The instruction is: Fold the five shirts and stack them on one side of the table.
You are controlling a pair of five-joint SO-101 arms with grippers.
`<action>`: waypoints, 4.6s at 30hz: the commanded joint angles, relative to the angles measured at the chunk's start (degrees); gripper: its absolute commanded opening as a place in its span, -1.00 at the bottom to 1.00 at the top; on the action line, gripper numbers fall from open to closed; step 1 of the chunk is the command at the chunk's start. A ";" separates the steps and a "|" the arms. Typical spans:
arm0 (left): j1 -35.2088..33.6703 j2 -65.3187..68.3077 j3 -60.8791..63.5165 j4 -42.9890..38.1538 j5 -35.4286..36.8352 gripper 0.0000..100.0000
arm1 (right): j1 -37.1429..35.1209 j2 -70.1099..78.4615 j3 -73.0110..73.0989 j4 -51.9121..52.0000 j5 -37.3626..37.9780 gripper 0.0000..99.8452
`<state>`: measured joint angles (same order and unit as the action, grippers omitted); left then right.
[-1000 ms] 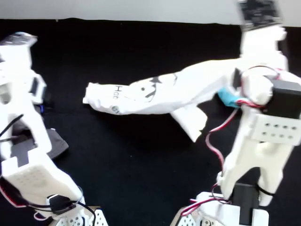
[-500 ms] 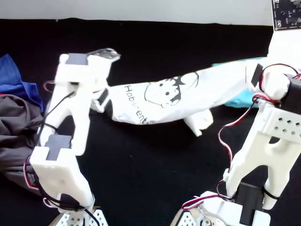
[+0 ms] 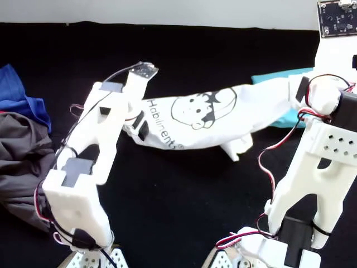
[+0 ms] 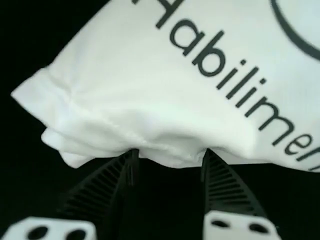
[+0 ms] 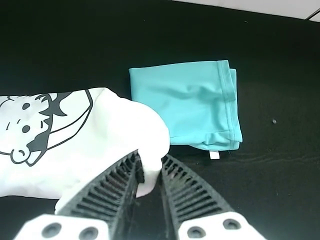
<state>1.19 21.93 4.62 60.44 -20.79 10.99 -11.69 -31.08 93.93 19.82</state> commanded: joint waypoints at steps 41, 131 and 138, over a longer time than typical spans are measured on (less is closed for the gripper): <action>-10.07 -35.47 5.05 19.60 -6.33 -0.98 | -7.69 -1.63 5.76 -4.26 -9.23 -0.99; 3.03 15.25 -32.75 33.23 4.84 -0.60 | -10.77 -1.63 34.77 -26.24 -9.23 -0.99; 4.26 15.78 -32.48 31.56 4.84 -0.60 | -10.77 -1.63 34.77 -26.15 -9.23 -0.99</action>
<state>3.82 38.20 -26.33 92.53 -15.69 0.70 -12.48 3.82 68.62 11.12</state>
